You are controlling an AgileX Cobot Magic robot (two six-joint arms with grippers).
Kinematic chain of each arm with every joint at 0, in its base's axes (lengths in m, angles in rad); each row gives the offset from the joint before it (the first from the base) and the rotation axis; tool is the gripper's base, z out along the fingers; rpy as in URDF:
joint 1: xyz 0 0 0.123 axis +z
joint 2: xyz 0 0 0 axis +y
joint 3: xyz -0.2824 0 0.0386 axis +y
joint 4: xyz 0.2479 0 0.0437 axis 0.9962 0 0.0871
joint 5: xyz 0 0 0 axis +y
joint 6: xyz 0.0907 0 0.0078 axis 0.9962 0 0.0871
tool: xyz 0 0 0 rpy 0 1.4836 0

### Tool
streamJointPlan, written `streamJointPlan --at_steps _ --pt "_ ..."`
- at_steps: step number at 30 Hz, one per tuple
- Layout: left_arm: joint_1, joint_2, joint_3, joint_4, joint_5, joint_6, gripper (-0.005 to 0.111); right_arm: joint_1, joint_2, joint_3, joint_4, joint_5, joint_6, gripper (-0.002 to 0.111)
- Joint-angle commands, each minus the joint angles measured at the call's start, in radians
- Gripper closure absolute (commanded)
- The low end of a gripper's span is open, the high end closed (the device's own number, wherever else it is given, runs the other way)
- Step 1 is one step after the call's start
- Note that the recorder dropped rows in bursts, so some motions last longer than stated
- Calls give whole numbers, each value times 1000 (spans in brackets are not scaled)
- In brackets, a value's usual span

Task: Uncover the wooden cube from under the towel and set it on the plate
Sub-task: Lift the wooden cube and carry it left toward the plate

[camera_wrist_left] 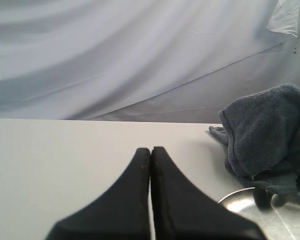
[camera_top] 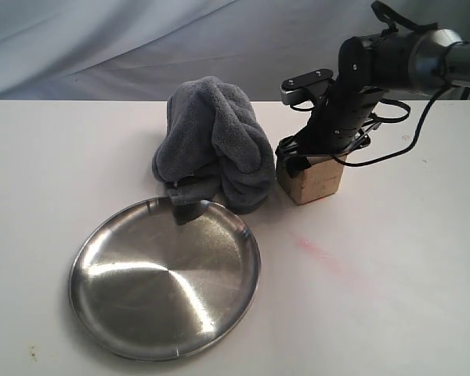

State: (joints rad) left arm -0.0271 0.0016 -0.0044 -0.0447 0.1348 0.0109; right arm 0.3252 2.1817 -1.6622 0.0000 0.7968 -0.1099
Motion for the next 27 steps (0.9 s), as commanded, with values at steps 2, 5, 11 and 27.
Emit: streamJointPlan --at_steps 2,5,11,27 --pt "-1 -2 4 1 -2 -2 105 2 -40 -3 11 1 3 52" --pt "-1 -2 4 1 -2 -2 105 2 -57 -3 11 1 3 52" --pt "-1 -2 4 1 -2 -2 105 2 -105 -3 11 22 3 52" --pt "-1 -2 4 1 -2 -2 105 47 -295 -3 180 169 -131 52"
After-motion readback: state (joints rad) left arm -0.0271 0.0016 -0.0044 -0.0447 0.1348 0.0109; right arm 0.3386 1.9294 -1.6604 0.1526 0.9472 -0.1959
